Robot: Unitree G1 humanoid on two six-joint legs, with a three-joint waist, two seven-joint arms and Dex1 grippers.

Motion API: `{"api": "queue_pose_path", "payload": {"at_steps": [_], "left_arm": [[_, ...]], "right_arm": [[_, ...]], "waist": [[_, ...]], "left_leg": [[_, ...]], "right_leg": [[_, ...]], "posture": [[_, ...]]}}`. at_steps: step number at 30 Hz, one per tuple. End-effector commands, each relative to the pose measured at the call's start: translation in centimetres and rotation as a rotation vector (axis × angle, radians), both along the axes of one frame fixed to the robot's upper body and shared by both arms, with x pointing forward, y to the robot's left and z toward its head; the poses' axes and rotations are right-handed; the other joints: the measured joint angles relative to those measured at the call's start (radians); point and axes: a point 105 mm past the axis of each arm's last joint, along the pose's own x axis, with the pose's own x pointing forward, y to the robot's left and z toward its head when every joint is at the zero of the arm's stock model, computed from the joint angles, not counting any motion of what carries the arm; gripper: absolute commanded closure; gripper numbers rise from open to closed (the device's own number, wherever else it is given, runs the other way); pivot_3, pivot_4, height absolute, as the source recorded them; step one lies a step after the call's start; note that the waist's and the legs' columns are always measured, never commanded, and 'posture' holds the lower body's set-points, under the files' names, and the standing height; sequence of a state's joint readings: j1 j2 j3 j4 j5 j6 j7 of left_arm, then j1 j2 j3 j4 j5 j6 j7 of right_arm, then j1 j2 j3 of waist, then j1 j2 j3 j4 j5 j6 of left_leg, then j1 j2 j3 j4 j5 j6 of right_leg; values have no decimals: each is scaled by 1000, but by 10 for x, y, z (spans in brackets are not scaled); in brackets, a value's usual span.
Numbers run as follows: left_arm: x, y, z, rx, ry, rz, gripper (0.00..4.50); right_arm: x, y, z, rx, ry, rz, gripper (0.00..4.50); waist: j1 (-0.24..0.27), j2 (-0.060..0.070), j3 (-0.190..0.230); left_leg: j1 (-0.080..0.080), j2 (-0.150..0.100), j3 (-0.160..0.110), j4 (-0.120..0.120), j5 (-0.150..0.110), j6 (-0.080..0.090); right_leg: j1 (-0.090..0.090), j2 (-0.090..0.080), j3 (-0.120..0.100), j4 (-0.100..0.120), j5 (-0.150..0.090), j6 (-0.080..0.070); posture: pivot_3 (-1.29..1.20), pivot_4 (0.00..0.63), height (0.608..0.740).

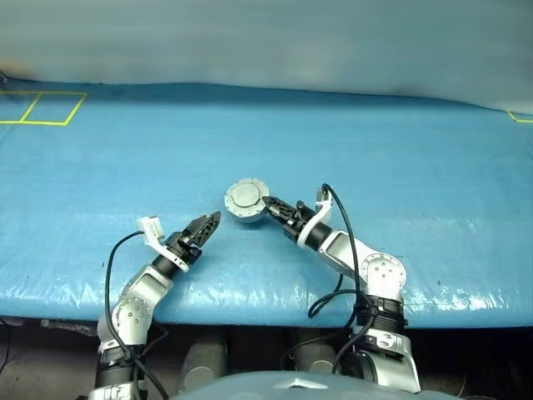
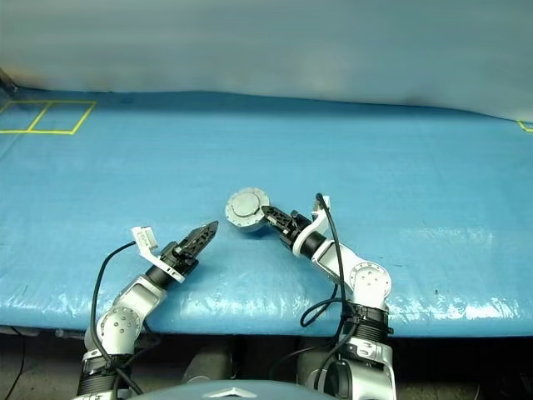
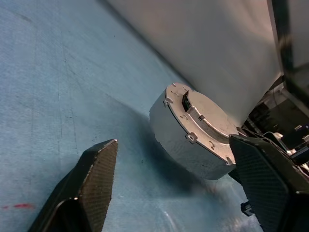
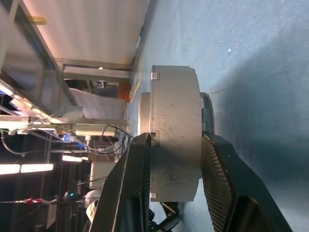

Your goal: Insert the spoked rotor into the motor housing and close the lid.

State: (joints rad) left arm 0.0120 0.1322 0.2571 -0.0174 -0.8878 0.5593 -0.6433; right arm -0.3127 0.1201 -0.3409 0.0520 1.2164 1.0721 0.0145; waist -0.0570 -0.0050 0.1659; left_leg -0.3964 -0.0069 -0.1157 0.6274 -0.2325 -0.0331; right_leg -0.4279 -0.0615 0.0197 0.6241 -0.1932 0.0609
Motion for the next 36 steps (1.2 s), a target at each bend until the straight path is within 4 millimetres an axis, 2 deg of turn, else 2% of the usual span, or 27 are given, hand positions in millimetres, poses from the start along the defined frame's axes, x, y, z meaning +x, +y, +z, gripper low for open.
{"api": "queue_pose_path", "payload": {"at_steps": [1, 9, 13, 19, 26, 29, 33, 36], "left_arm": [[-2, -5, 17, -148, -17, -26, 32], [-4, -21, 24, -350, 5, -97, 32], [-4, -22, 33, -433, -22, -107, 32], [3, -23, 41, -457, -57, -93, 32], [12, -28, 54, -509, -122, -69, 32], [9, -33, 53, -505, -124, -100, 587], [8, -31, 50, -514, -107, -97, 1839], [7, -31, 48, -517, -96, -99, 1857]], "right_arm": [[-5, 16, 47, 150, -154, 52, 3372], [-13, 24, 59, 165, -197, 104, 3372], [-22, 33, 59, 143, -210, 153, 3372], [-35, 43, 56, 117, -226, 221, 3372], [-40, 46, 54, 109, -231, 232, 3372], [-40, 45, 54, 108, -232, 224, 3372], [-40, 42, 53, 107, -225, 203, 3372], [-39, 42, 51, 104, -219, 195, 3372]], "waist": [[-2, 0, 0], [-4, -2, 2], [-4, -2, 2], [-3, -2, 2], [-2, -4, 2], [-4, -4, 2], [-3, -4, 2], [-3, -4, 2]], "left_leg": [[0, 0, 0, 0, 0, 0], [0, 0, 0, 1, 0, 0], [0, 0, 0, 1, 0, 0], [0, 0, 0, 1, 0, 0], [0, 0, 0, 2, 0, 0], [0, 0, 0, 2, 0, 0], [0, 0, 0, 2, 0, 0], [0, 0, 0, 3, 0, 0]], "right_leg": [[0, 0, 0, 0, 0, 0], [0, 0, 0, 0, 0, 0], [0, 0, 0, 0, 0, 0], [0, 0, 0, 0, 0, 0], [1, 0, 1, 0, 0, 0], [1, 0, 1, 0, 0, 0], [1, 0, 1, 0, 0, 0], [1, 0, 1, 0, 0, 0]], "posture": [[0, 150, 740], [0, 150, 740], [0, 150, 740], [0, 150, 740], [0, 150, 740], [0, 150, 740], [0, 150, 740], [0, 150, 740]]}}
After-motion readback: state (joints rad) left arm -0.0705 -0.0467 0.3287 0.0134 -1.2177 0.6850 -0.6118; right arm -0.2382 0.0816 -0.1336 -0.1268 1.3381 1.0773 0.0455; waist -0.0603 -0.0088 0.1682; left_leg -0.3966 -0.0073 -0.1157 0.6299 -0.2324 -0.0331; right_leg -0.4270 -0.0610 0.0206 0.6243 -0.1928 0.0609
